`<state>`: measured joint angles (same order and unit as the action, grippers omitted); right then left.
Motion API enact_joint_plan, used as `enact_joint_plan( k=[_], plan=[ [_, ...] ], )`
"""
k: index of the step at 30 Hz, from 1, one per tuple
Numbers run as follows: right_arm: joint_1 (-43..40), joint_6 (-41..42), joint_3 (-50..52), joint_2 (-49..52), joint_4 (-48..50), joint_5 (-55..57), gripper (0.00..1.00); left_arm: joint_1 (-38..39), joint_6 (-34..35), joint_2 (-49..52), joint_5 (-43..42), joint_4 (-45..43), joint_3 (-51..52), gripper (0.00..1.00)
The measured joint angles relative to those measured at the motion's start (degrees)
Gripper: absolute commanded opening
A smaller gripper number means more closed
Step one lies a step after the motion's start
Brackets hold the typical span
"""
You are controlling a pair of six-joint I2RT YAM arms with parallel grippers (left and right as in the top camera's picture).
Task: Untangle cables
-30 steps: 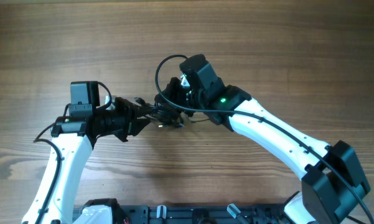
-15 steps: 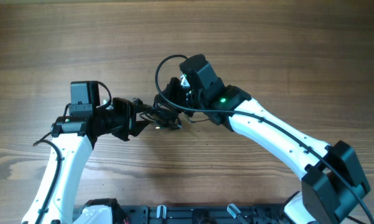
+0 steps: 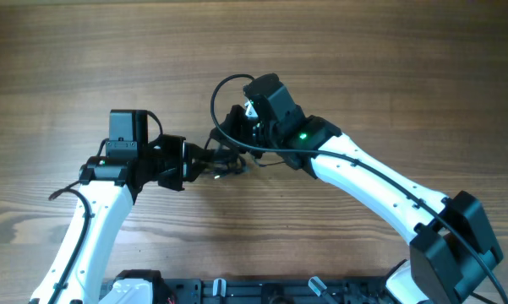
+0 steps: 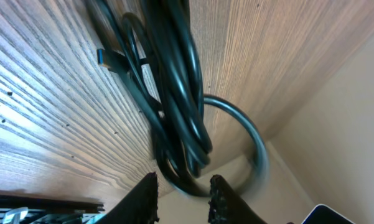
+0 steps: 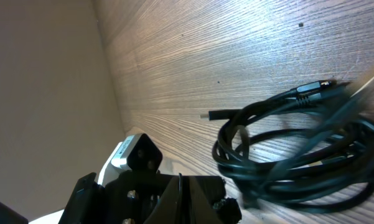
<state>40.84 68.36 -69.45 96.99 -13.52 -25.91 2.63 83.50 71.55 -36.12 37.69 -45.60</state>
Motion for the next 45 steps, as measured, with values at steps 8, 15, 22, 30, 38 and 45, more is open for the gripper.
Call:
enact_joint_plan(
  k=[8, 15, 22, 30, 38, 45],
  plan=[
    [0.00, -0.70, 0.00, 0.00, 0.04, -0.13, 0.04, 0.00, 0.42, 0.00, 0.76, -0.57, 0.00, 0.43],
    [-1.79, -17.00, 0.00, 0.00, -8.48, 2.56, 0.28, 0.00, -11.50, -0.07, 3.52, -0.11, 0.00, 0.42],
    [-3.02, -26.36, 0.02, 0.00, -18.62, 3.23, 0.32, 0.00, -17.81, -0.33, 6.93, 2.27, -0.04, 0.42],
    [-3.02, -30.18, 4.31, 0.63, -17.31, 6.05, 0.34, 0.00, -19.89, -0.31, 9.99, 3.76, -0.04, 0.40],
    [-2.60, -35.63, 5.53, 3.78, -12.70, 2.29, 0.41, 0.00, -27.02, -0.28, 12.37, 7.65, -0.04, 0.66],
    [-1.49, -42.93, 5.53, 4.39, -10.21, -1.29, 0.48, 0.00, -29.46, 5.22, 13.05, 13.03, -0.11, 0.69]
  ],
)
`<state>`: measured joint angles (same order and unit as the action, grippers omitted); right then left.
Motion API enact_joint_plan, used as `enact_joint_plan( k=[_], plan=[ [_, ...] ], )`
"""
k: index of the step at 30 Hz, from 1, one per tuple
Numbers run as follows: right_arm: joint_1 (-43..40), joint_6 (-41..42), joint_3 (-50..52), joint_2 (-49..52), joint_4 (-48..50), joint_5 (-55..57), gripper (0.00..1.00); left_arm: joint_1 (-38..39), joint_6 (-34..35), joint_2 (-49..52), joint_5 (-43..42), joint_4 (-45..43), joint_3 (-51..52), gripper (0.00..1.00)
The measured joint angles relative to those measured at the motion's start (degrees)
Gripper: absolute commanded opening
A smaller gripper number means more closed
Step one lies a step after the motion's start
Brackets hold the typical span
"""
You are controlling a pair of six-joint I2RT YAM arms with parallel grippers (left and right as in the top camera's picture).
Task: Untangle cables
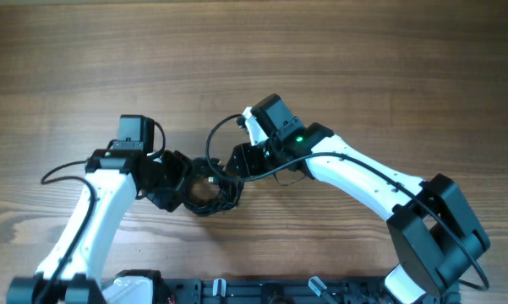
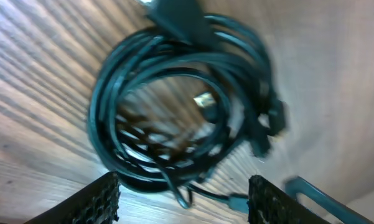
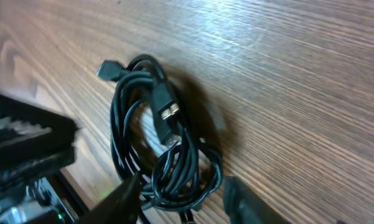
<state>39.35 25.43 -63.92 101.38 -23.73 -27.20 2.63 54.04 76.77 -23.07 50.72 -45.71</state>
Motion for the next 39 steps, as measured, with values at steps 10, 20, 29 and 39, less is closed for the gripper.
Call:
enact_joint_plan(
  k=[10, 20, 29, 39],
  plan=[
    [0.13, -11.82, -2.27, 0.22, -9.31, -4.70, 0.54, 0.00, -9.35, 12.92, 1.60, -1.20, 0.00, 0.67],
    [7.63, -24.83, -15.63, 0.74, -25.88, 2.08, 0.59, 0.00, -10.95, 15.58, 6.03, -5.11, 0.00, 0.54],
    [18.27, -26.01, -13.40, 0.74, -20.85, 16.74, 0.59, 0.00, -10.95, 15.61, 8.46, -7.56, 0.00, 0.50],
    [18.25, -27.52, -5.29, 0.74, -10.01, 20.24, 0.45, 0.00, -10.95, 15.61, 8.70, -7.50, 0.00, 0.51]
  ],
)
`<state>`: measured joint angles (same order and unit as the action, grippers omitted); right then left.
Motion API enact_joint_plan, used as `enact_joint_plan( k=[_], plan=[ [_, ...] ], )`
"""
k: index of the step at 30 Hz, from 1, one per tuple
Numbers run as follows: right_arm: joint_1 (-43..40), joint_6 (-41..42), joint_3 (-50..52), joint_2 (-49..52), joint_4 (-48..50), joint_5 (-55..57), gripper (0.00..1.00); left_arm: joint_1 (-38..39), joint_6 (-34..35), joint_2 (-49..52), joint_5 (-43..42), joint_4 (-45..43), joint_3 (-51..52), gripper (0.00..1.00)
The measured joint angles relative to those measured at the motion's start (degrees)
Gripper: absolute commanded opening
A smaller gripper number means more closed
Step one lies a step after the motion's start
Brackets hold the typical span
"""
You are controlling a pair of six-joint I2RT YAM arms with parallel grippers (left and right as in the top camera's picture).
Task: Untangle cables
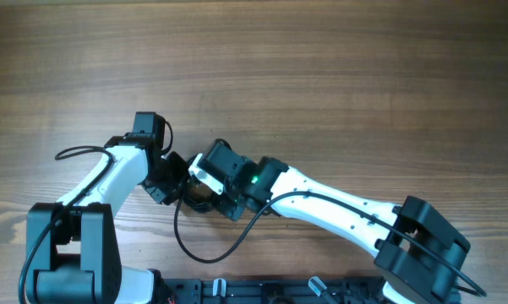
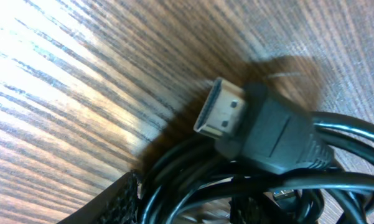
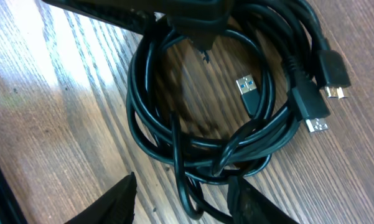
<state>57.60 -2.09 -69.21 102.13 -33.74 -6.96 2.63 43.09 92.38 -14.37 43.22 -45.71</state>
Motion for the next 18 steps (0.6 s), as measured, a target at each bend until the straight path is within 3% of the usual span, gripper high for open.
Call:
enact_joint_plan(
  k=[7, 9, 15, 17, 18],
  plan=[
    [-0.04, -1.40, 1.60, 0.31, 1.75, 0.04, 0.28, 0.00, 0.00, 0.00, -1.07, 1.01, 0.00, 0.52],
    [-0.04, -1.79, 1.60, 1.40, 2.32, 0.17, 0.14, 0.00, 0.00, 0.00, -1.33, 1.22, 0.00, 0.52],
    [-0.04, -2.14, 1.70, 2.56, 2.56, 0.61, 0.17, 0.02, 0.00, 0.00, -1.73, 1.31, 0.00, 0.51],
    [-0.04, -2.14, 1.70, 2.56, 2.58, 0.61, 0.04, 0.46, 0.00, 0.00, -1.77, 1.31, 0.00, 0.50],
    [-0.04, -2.29, 1.68, 2.56, 2.58, 0.61, 0.04, 0.81, 0.00, 0.00, -1.77, 1.27, 0.00, 0.48]
  ],
)
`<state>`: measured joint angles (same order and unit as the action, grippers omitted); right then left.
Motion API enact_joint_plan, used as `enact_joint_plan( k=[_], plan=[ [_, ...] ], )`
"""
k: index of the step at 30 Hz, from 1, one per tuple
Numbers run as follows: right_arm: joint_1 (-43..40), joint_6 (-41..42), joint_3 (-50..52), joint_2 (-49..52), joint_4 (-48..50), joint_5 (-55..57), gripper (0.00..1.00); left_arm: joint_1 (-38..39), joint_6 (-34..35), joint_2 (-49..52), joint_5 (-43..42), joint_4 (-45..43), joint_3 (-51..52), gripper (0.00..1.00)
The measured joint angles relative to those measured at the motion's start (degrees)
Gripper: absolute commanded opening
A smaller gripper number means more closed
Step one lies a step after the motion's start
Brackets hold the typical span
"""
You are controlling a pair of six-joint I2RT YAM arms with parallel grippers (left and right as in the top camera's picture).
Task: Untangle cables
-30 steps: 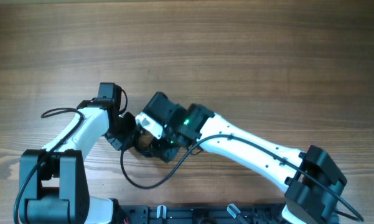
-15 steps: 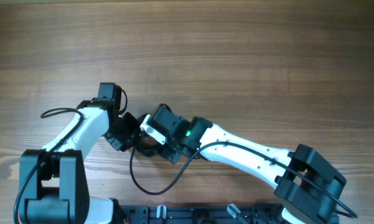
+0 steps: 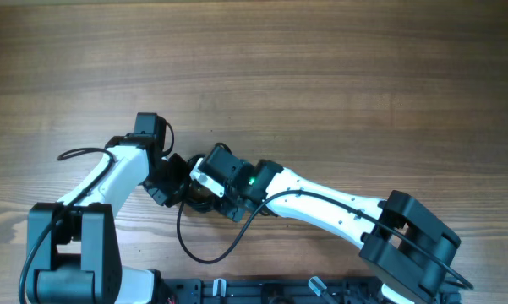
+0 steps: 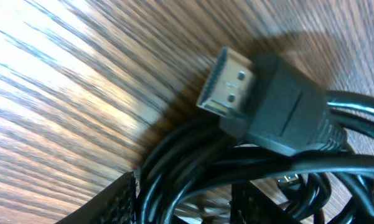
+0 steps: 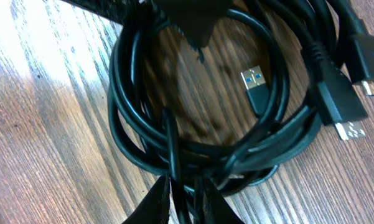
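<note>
A coil of tangled black cables (image 3: pixel 196 203) lies on the wooden table near the front, mostly hidden under both grippers. My left gripper (image 3: pixel 177 187) sits at its left edge, its fingers (image 4: pixel 115 200) pressed around several strands (image 4: pixel 174 168) of the cable coil. A large HDMI plug (image 4: pixel 261 106) lies just beyond them. My right gripper (image 5: pixel 185 202) is shut on one thin black strand (image 5: pixel 171 149) at the coil's near edge. Inside the coil (image 5: pixel 193 93) lies a USB plug (image 5: pixel 256 87), and two more plugs (image 5: pixel 342 102) stick out at the right.
A thin black wire (image 3: pixel 194 253) loops from under the grippers toward the table's front edge. A black rail (image 3: pixel 237 291) with the arm bases runs along that edge. Bare wooden tabletop (image 3: pixel 321 67) stretches behind and to both sides.
My right gripper's fingers stood wide apart over the coil's near edge. Now they are shut on one thin strand there. The left gripper and the coil have barely shifted.
At first both grippers held the bundle together mid-table, fingers narrow. Later the coil lay flat nearer the front, both grippers open above it. Then both sat low at the coil, the left's fingers around strands. Now the right grips one strand.
</note>
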<state>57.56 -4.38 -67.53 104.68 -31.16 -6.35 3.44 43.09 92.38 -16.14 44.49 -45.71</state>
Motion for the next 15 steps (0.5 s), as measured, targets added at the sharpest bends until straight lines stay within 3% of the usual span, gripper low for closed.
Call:
enact_joint_plan(
  k=[5, 10, 15],
  plan=[
    [0.00, 0.02, 0.00, 0.02, -0.28, 0.07, 0.04, 2.60, -0.20, 0.00, 0.28, -1.46, 0.00, 0.34],
    [-2.47, 6.10, -2.36, -1.29, -0.61, -2.23, 0.04, 3.06, -0.42, 0.00, 3.26, -1.81, 0.00, 0.23],
    [-10.88, 13.60, -3.80, -6.69, 0.83, -16.39, 0.04, 3.23, 1.36, -0.02, 5.42, -3.02, 0.39, 0.18]
  ],
)
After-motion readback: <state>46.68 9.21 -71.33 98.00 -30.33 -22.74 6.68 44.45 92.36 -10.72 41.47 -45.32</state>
